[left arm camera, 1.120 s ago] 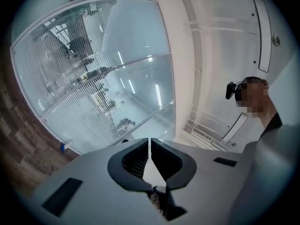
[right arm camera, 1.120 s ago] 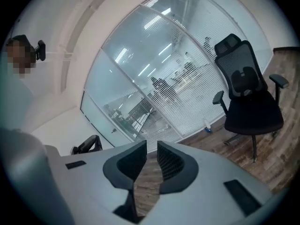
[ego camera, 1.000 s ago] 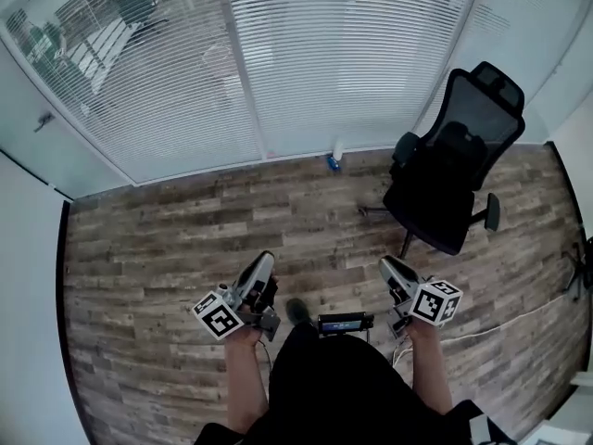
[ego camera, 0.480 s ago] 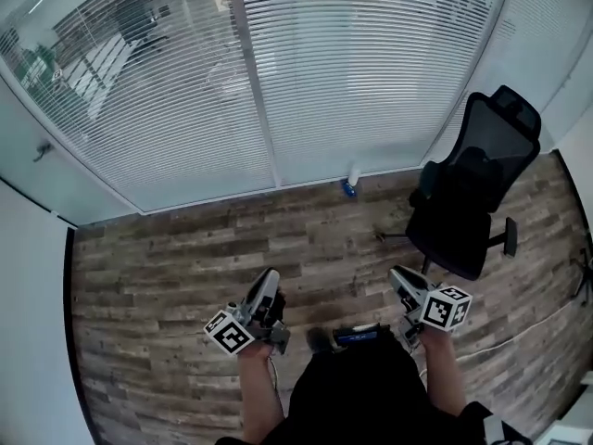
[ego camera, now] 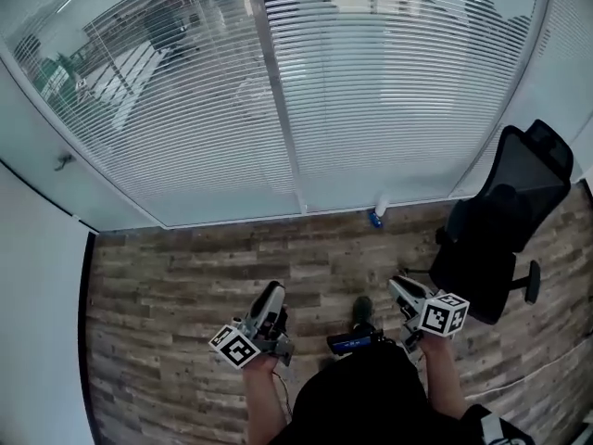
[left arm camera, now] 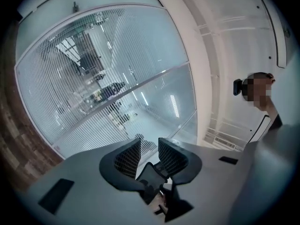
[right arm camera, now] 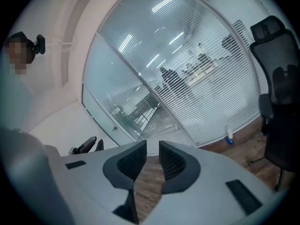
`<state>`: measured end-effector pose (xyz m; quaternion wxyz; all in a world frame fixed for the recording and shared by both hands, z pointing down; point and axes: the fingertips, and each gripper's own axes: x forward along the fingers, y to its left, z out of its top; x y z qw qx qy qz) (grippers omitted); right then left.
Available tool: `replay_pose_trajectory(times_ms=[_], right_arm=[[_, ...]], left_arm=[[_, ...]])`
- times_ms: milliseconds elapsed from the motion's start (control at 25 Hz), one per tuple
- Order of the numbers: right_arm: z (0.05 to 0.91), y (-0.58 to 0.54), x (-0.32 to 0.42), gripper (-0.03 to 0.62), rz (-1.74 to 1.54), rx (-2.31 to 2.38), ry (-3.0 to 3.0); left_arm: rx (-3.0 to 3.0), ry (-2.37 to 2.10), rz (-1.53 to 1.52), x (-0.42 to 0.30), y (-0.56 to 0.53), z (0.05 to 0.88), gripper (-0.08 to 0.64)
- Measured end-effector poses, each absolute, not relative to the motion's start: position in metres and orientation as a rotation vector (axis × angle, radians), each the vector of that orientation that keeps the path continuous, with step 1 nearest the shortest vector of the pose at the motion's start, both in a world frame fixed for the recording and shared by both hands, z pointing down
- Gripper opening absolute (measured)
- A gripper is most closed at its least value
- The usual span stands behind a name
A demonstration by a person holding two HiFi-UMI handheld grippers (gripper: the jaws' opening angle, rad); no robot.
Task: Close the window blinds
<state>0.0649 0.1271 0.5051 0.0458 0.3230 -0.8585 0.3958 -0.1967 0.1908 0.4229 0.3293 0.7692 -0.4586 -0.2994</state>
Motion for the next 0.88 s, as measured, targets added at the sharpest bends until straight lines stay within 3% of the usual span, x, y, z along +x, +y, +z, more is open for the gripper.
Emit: replay_pose_trajectory(times_ms=[280, 880], right_arm=[[0.475, 0.025, 0.032, 0.075, 1.2, 0.797, -2.73], [0.482, -0.117, 0.09, 0.075, 1.322, 0.952, -2.7]], left_arm=[[2.013, -1.333, -0.762, -0.205, 0.112, 0.388, 0.11], [1.995, -1.475, -0.533, -0.184, -0.079, 0.389, 0.11]])
